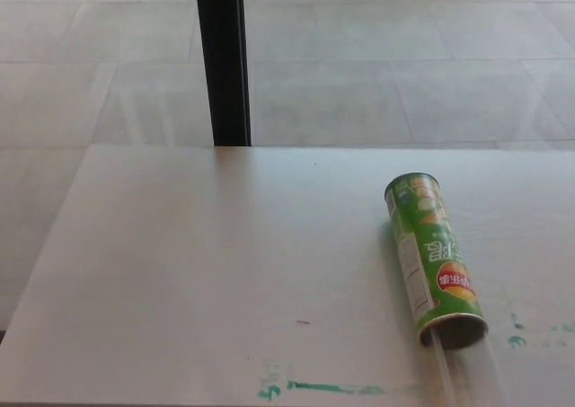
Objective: Use the finger on the right hand of the robot to pull out the chips tray kept inside a container in the middle of the desk
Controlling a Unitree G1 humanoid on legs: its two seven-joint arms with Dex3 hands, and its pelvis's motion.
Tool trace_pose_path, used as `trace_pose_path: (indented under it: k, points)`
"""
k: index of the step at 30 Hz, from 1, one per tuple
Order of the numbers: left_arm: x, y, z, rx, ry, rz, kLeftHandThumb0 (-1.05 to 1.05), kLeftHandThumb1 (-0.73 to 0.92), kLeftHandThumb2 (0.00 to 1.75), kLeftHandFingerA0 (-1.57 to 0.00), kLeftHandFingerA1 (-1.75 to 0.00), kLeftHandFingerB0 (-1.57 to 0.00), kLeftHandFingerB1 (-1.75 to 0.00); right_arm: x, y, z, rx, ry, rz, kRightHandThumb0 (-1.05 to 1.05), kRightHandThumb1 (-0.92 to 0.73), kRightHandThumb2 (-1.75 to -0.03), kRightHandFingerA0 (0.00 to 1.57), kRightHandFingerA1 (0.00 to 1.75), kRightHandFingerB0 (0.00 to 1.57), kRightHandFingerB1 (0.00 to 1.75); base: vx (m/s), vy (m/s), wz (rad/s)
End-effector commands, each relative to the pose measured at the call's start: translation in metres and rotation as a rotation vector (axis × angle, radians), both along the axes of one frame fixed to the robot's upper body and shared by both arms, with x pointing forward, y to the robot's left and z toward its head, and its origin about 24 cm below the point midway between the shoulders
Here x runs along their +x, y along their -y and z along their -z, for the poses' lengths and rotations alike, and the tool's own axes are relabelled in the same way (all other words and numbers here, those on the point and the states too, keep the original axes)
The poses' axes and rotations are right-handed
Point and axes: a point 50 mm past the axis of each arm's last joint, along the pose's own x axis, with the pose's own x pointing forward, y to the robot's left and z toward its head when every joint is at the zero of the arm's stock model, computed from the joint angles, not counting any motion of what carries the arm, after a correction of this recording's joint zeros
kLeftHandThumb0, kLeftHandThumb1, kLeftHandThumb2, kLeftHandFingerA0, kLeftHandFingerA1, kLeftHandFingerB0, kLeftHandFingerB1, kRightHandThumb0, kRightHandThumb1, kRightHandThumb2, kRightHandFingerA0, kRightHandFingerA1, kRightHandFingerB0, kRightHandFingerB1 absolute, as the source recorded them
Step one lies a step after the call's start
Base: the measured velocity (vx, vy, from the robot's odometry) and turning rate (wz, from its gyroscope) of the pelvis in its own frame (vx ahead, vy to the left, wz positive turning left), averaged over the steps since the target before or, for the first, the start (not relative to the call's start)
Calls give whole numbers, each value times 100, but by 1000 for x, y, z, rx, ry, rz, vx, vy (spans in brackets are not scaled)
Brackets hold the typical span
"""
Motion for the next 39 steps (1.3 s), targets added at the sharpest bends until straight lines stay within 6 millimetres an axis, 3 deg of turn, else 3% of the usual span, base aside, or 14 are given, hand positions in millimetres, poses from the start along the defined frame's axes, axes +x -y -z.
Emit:
trace_pose_path:
  k: [1, 12, 14, 18, 19, 26, 27, 29, 30, 31, 33, 35, 36, 39]
  points:
    - [-2, -6, -4, 23, -19, 3, -47, 73, 62, -58, -65, -60, -58, -33, 60, 6, 150, 97, 319, -6, -44, -68, 85, 101, 0, 6, 0, 0, 0]
    - [-3, -5, -3, 23, -21, 3, -46, 74, 62, -57, -64, -61, -59, -88, 124, 63, 307, 324, 796, -7, -56, -58, 77, 106, 9, 26, 0, 0, 0]
    - [-4, -4, -2, 26, -19, 5, -47, 74, 62, -59, -66, -59, -56, -90, 129, 76, 338, 357, 876, -8, -41, -86, 79, 99, 0, 46, 0, 0, 0]
    - [-4, -4, -2, 9, -5, -15, -48, 73, 62, -56, -65, -54, -54, -95, 135, 98, 521, 371, 1028, -7, -40, -85, 76, 99, 0, 45, 0, 0, 0]
    - [-4, -4, -2, 12, -6, 4, -49, 73, 62, -55, -66, -52, -53, -99, 137, 108, 590, 344, 1084, -9, -60, -58, 73, 100, 10, 27, 0, 0, 0]
    - [-2, -5, -3, 20, -7, -16, -47, 73, 61, -60, -66, -62, -61, -121, 140, 155, 846, 222, 1322, -12, -41, -86, 76, 91, 1, 46, 0, 0, 0]
    - [-2, -5, -3, 23, -8, -14, -47, 73, 61, -59, -65, -60, -58, -123, 142, 158, 834, 196, 1338, -22, -58, -58, 73, 79, 15, 33, 0, 0, 0]
    - [-3, -5, -3, 22, -9, -15, -48, 72, 62, -60, -64, -60, -58, -126, 144, 164, 780, 142, 1368, -22, -59, -57, 71, 67, 18, 32, 0, 0, 0]
    - [-2, -6, -4, 24, -7, -18, -48, 72, 61, -60, -65, -62, -59, -128, 144, 165, 768, 124, 1365, -17, -42, -89, 65, 75, 13, 50, 0, 0, 0]
    - [-3, -7, -4, 20, 1, -30, -48, 72, 61, -59, -65, -59, -59, -128, 142, 167, 795, 114, 1354, -22, -59, -57, 67, 68, 28, 37, 0, 0, 0]
    - [-4, -7, -4, 29, -13, -18, -48, 73, 62, -59, -63, -60, -59, -128, 141, 170, 940, 119, 1370, -11, -46, -92, 62, 82, 13, 50, 0, 0, 0]
    - [-4, -7, -4, 28, -16, -17, -48, 73, 62, -59, -63, -60, -59, -128, 141, 170, 975, 122, 1369, -11, -46, -92, 62, 82, 13, 50, 0, 0, 0]
    - [-5, -6, -3, 22, -15, -20, -48, 73, 62, -57, -63, -56, -55, -127, 139, 174, 995, 106, 1363, -14, -62, -59, 61, 85, 27, 39, 0, 0, 0]
    - [-6, -6, -3, 13, -3, -29, -48, 72, 62, -57, -62, -57, -55, -124, 137, 180, 1010, 79, 1360, -16, -63, -60, 63, 94, 29, 39, 0, 0, 0]
